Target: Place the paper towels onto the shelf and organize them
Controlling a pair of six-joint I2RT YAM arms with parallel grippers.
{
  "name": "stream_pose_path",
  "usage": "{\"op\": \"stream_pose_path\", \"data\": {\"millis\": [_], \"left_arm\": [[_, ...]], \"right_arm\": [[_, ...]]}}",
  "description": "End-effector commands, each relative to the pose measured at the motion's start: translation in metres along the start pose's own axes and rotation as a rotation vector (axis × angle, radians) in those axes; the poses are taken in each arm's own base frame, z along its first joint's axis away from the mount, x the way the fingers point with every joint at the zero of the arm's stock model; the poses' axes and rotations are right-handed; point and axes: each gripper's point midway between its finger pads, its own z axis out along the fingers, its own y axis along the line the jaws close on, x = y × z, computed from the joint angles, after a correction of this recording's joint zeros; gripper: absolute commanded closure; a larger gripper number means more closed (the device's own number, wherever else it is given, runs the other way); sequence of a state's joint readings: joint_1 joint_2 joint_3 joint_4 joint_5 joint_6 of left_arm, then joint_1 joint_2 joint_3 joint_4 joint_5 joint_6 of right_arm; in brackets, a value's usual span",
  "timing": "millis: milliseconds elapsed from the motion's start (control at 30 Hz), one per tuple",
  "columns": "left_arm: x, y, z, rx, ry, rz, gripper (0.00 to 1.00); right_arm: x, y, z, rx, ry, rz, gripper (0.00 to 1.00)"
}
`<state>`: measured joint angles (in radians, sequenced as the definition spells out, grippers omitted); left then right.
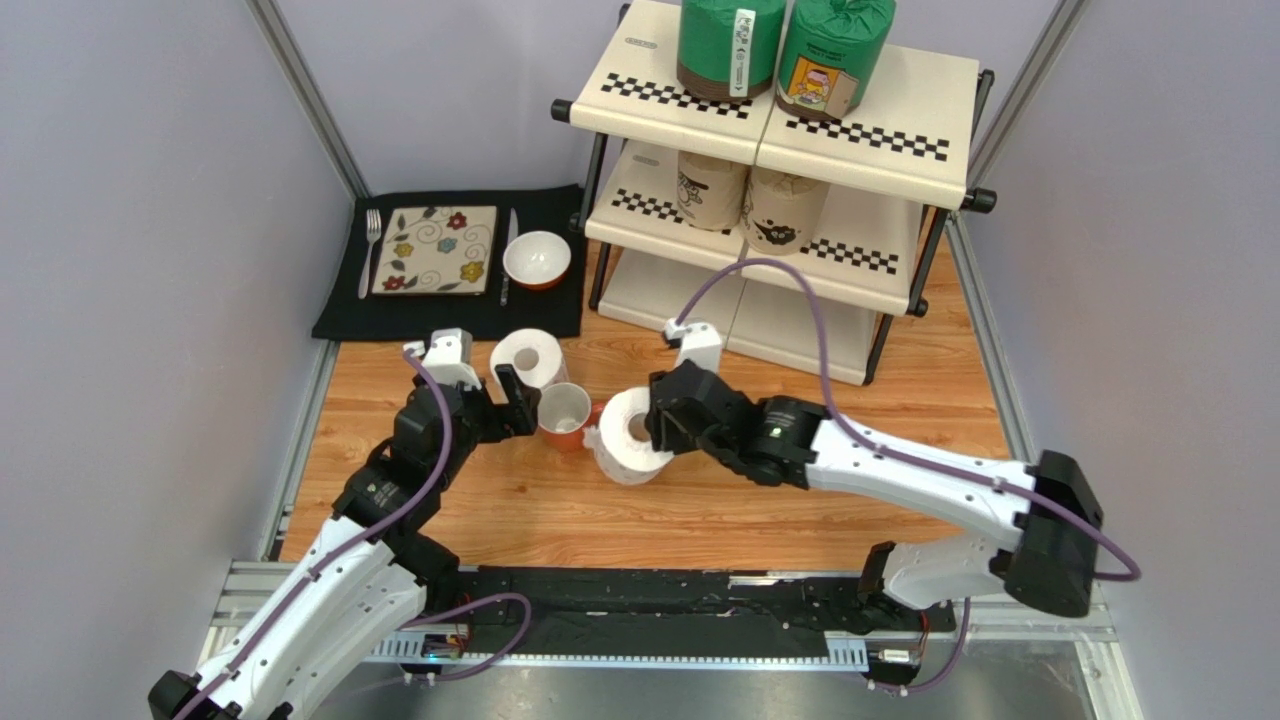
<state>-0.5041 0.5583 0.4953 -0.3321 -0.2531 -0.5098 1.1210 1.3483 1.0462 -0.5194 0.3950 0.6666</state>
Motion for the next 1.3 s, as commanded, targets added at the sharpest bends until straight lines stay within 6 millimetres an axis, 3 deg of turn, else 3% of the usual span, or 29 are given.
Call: {"op": "stream_pose_path", "data": {"millis": [0,167,267,400,733,1267], "left_arm": [[-0.001,0.001,0.001,-0.003,-0.012,-0.005,0.01],[-0.004,0.000,0.000,-0.006,-0.015,-0.010,0.01],[-0.006,-0.001,-0.001,-0.001,-0.018,-0.013,0.01],[-0.007,-0.003,-0.001,0.004,-0.010,-0.010,0.01],[-0.010,-0.011,-0.001,0.028,0.011,0.000,0.01],[-0.011,-0.011,0.005,0.023,0.017,0.020,0.01]], "right_arm": [[-0.062,-0.056,-0.023,0.133,-0.233,0.138,0.72],[-0.088,-0.127,-0.035,0.272,-0.334,0.255,0.73],[-0.096,-0.158,-0.040,0.354,-0.395,0.287,0.75],[-0.103,-0.183,-0.044,0.435,-0.479,0.296,0.75],[-0.122,-0.220,-0.048,0.506,-0.657,0.367,0.78],[-0.146,-0.239,-0.003,0.526,-0.735,0.375,0.78]]}}
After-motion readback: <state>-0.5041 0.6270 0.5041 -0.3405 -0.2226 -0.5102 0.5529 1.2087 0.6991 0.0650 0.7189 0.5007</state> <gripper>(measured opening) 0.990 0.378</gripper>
